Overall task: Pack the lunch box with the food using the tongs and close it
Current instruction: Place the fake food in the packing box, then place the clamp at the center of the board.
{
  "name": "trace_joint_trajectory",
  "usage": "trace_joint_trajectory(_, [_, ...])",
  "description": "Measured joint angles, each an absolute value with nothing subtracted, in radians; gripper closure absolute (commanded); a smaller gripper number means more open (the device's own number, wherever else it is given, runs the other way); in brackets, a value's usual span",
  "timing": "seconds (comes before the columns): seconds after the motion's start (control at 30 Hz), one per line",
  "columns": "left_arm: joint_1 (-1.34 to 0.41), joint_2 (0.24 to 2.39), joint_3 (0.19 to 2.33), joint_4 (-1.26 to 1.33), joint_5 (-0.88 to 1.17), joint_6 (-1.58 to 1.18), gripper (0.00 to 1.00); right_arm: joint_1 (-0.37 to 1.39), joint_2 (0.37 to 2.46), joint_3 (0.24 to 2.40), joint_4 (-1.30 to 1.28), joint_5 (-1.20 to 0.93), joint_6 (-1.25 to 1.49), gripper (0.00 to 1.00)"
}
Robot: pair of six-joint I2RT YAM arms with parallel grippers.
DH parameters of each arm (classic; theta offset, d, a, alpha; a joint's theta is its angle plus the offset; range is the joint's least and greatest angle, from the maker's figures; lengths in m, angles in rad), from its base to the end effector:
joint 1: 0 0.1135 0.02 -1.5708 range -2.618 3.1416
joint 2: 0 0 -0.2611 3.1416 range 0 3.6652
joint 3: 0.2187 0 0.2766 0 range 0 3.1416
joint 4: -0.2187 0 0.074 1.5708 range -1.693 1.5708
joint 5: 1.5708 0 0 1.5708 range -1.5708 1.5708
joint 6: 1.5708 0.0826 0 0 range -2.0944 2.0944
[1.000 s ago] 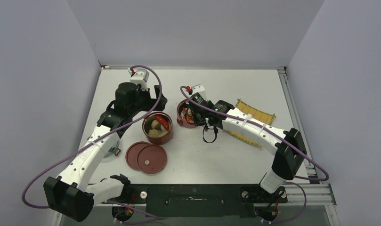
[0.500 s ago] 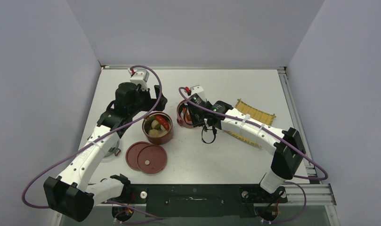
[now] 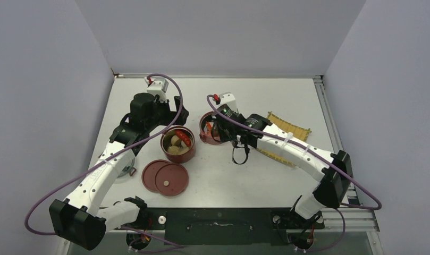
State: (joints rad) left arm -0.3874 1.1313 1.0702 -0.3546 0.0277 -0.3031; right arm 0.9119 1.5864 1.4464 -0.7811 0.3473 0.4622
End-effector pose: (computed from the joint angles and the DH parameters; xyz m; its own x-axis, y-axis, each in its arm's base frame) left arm 0.3003 -0.1250 0.3300 -0.4766 -0.1278 -0.8698 0.2712 0.9197 -0.2837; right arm 0.2620 0.2924 0.2755 -0.7117 -0.2342 -0.6623 -0.3352 0.9417 0.0272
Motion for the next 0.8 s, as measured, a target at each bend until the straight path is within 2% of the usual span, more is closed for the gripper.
trace_joint_trajectory(0.3, [-0.387,1.131,1.070,-0.354,0.032,-0.304,0.02,0.912,1.384,1.356,-0.807,0.471,0.577,0.66])
trace_joint_trajectory(0.5, [-0.387,1.131,1.070,-0.354,0.032,-0.304,0.02,0.867,1.389,1.245,-0.799,0.500,0.642,0.66])
trace_joint_trajectory(0.8, [-0.387,1.131,1.070,-0.354,0.031,-0.304,0.02,0.793,1.406,1.082,-0.683,0.402,0.661,0.66])
